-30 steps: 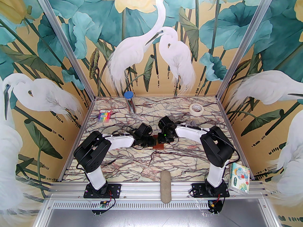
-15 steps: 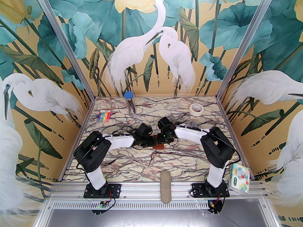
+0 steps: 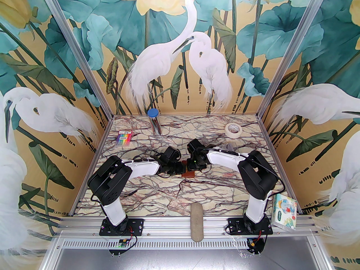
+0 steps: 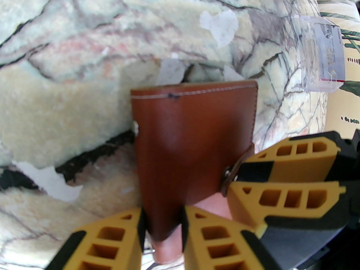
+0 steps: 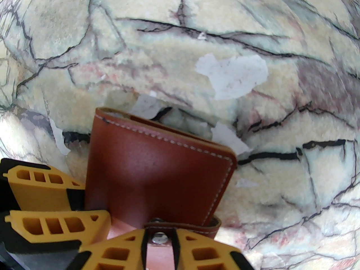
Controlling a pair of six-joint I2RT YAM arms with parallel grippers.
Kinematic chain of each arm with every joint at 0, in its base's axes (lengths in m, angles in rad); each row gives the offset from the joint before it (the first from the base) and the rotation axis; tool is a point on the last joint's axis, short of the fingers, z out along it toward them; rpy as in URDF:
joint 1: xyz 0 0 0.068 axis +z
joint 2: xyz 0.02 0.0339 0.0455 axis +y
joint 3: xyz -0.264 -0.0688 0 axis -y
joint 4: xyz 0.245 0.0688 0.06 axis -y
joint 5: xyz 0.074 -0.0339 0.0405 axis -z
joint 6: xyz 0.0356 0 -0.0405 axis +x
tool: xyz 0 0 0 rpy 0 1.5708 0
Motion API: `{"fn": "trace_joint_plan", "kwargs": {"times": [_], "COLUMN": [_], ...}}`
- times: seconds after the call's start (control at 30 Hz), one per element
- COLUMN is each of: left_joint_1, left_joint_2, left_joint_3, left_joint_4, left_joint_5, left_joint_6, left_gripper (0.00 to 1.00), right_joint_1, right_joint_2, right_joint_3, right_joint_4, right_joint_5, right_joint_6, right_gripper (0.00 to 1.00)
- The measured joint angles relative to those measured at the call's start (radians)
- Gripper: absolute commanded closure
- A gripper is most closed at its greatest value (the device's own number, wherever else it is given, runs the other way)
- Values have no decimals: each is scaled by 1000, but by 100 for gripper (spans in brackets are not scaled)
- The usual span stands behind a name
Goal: Put the credit cards into the card holder
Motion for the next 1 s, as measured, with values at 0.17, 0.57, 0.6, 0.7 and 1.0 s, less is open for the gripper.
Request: {"fn": "trace_joint_plan", "kwargs": {"times": [0.17, 0.57, 0.6, 0.7, 1.0], "left_joint_1": [0, 9, 11, 14, 14], "left_joint_2": [0, -4, -5, -6, -6], "left_joint_3": [0, -21, -26, -31, -32], "left_joint_4": [0, 33, 41, 51, 52], "left_joint_5": [0, 19, 21, 28, 31], "left_joint_6": [0, -11, -12, -16, -18], "left_gripper": [71, 72, 71, 71, 72], "right_joint_1": [0, 4, 6, 10, 13], "right_joint_2": [4, 5, 7, 13, 24], "right_joint_3": [6, 13, 15, 25, 43], "right_joint_4": [-5, -12, -15, -27, -52], "right_joint_5": [-1, 0, 2, 17, 39], "right_joint_6": [19, 36, 37, 42, 47], "right_gripper": [72, 65, 66, 68, 74]}}
